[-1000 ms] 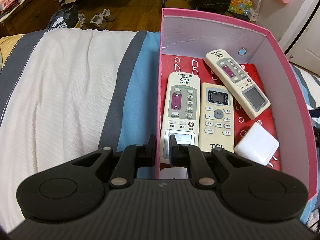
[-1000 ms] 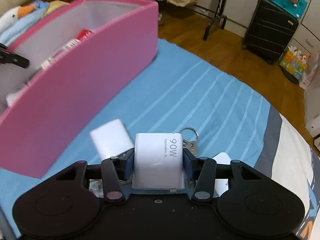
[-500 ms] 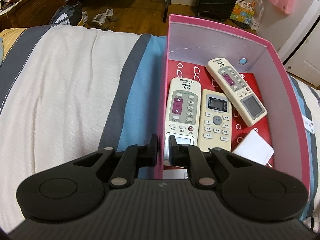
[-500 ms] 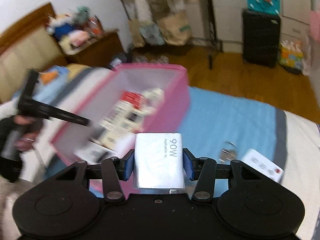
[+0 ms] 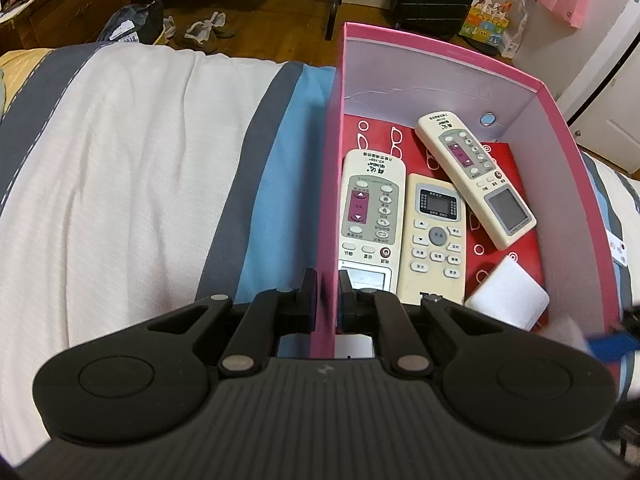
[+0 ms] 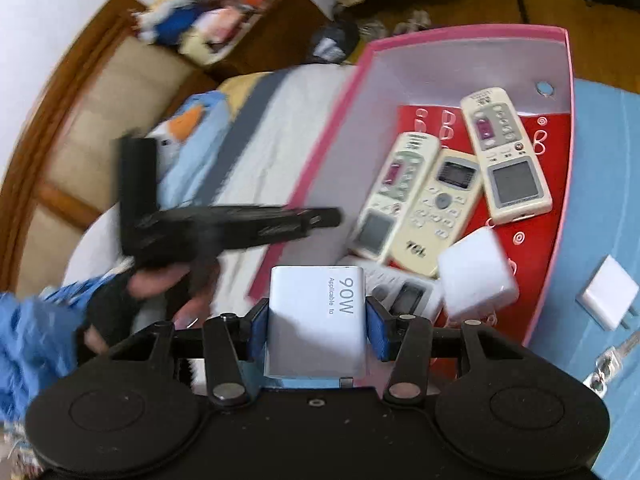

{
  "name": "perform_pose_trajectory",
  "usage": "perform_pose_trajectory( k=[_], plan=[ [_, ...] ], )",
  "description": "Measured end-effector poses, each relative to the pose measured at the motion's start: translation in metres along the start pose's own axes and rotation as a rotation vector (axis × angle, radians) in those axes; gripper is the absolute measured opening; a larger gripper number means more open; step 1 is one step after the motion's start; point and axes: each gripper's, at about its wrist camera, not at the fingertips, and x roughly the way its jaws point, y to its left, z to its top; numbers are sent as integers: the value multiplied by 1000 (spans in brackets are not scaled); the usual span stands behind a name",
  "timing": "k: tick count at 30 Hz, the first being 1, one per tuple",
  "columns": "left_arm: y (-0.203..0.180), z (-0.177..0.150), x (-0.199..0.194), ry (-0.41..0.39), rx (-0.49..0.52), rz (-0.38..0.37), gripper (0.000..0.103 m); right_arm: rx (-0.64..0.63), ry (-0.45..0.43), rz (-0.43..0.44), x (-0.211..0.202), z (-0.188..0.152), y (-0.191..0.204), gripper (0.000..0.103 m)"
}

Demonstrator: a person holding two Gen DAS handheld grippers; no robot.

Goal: Organize rigid objects
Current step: 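Carry the large white charger into the pink box, then release the large charger in the box and withdraw the right tool, then move the right tool to the pile and grasp the silver keys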

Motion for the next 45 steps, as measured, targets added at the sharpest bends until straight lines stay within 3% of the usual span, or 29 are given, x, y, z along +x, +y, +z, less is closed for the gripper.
perform_pose_trajectory(
  k=[4, 8, 15, 20, 29, 33, 38, 42, 45],
  plan=[
    [-1, 0, 2, 5, 8, 4, 8, -31, 69, -109, 22, 1, 1, 54],
    [-1, -1, 0, -2, 14, 4, 8, -152, 122, -227, 35, -11, 9, 54],
    [-1, -2, 0, -2, 16, 2, 8, -257, 191, -307, 40, -10, 14, 56],
    [-2, -2, 1, -4, 19, 3, 8, -323, 138, -281, 7, -12, 31, 65],
    [-5, -1, 1, 1, 26, 22, 8, -405, -101, -289, -104, -25, 26, 66],
    [-7, 0, 2, 9, 26, 28, 8, -407, -145, -317, -128, -28, 11, 66],
    [-7, 0, 2, 9, 33, 20, 9, -327, -140, -320, -129, -31, -24, 66],
    [-7, -2, -2, -2, 38, 16, 9, -218, -217, -299, -109, -54, -64, 66],
    [-4, 0, -3, -1, 20, 5, 9, -178, -156, -361, -90, -65, -81, 66]
  ],
)
